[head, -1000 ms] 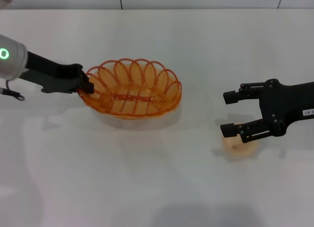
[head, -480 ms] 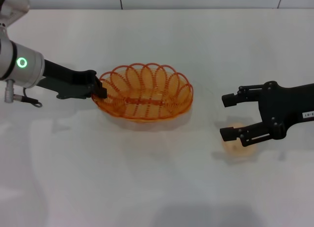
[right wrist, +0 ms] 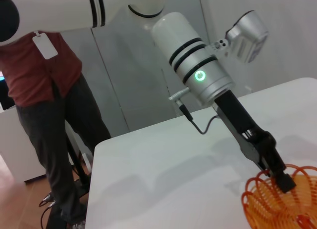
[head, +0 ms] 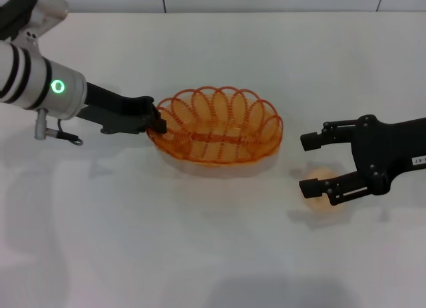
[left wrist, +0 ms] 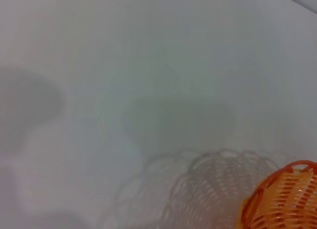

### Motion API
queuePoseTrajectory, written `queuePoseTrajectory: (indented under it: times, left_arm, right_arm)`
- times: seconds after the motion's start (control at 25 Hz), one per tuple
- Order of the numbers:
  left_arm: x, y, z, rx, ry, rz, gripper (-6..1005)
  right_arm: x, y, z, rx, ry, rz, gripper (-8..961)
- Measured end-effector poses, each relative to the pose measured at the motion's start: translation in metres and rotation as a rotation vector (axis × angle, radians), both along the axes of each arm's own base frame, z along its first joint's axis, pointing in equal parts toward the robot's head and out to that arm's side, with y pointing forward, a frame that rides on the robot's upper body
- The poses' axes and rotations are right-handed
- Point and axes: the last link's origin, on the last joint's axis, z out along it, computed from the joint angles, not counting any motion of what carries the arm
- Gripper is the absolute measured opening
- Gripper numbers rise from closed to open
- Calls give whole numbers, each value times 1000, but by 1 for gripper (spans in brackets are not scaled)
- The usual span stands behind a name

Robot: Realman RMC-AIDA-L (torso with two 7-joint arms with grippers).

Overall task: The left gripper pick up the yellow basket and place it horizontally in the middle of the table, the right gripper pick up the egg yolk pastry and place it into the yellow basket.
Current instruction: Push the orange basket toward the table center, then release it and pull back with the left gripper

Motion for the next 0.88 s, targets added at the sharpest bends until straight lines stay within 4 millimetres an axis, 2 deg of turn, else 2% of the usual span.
queuePoseTrajectory:
  times: [0.64,0.88]
  left_arm:
    - [-2,1,-7,0,20,5,151]
    - [5,5,-8,-11,57,-27,159]
  right_arm:
    - [0,0,0,-3,0,5,856]
    - [-1,0,0,-3,0,7,856]
